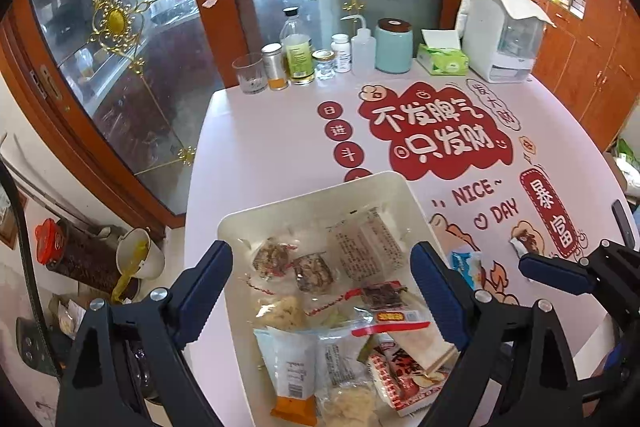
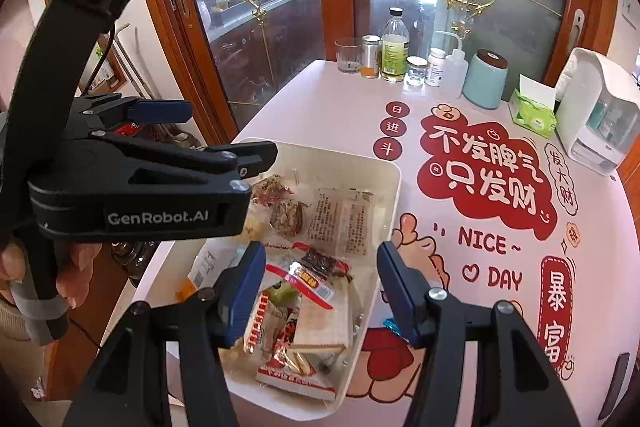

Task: Organize snacks

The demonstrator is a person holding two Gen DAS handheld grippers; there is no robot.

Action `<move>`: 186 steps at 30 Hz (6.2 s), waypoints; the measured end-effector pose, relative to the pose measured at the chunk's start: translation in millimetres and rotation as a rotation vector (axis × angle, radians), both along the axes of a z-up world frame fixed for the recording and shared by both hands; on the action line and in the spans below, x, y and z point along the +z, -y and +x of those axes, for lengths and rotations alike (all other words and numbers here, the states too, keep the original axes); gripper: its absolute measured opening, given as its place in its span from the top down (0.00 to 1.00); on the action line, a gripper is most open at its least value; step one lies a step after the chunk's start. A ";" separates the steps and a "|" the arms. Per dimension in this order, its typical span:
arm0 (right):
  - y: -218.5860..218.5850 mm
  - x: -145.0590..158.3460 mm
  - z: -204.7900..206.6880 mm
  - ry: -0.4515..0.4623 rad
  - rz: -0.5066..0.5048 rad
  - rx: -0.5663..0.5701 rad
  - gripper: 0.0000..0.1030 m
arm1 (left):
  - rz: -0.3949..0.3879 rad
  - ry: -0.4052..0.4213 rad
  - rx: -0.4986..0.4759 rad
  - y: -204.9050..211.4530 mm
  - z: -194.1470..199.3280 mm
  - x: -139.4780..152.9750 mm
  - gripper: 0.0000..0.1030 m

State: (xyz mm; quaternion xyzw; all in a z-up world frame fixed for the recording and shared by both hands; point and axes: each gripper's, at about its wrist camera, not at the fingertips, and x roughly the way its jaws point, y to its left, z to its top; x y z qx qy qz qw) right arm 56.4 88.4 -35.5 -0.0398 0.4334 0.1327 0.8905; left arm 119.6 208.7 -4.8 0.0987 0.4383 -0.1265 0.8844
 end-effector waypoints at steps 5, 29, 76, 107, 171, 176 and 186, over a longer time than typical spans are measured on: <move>16.4 -0.4 -16.7 0.005 -0.004 -0.046 0.43 | -0.013 0.003 -0.052 19.0 -12.2 3.2 0.13; 257.6 -40.5 -56.3 -0.052 -0.048 -0.295 0.43 | 0.024 -0.138 -0.093 203.1 -46.1 -45.2 0.11; 252.8 -185.1 9.6 -0.260 -0.070 -0.070 0.62 | 0.245 -0.467 0.020 241.1 16.8 -214.8 0.26; 236.7 -113.1 -33.5 -0.178 -0.024 -0.120 0.66 | 0.024 -0.284 -0.192 238.4 -77.4 -94.1 0.80; -18.2 18.4 51.2 0.040 0.032 -0.139 0.46 | -0.110 0.028 0.148 -54.0 24.5 -8.9 0.08; -8.6 21.3 33.8 0.046 0.028 -0.161 0.46 | -0.113 0.027 0.125 -43.0 8.4 0.4 0.08; 32.3 27.9 -10.5 0.052 0.031 -0.230 0.46 | -0.141 0.058 0.095 -5.6 -35.9 22.4 0.05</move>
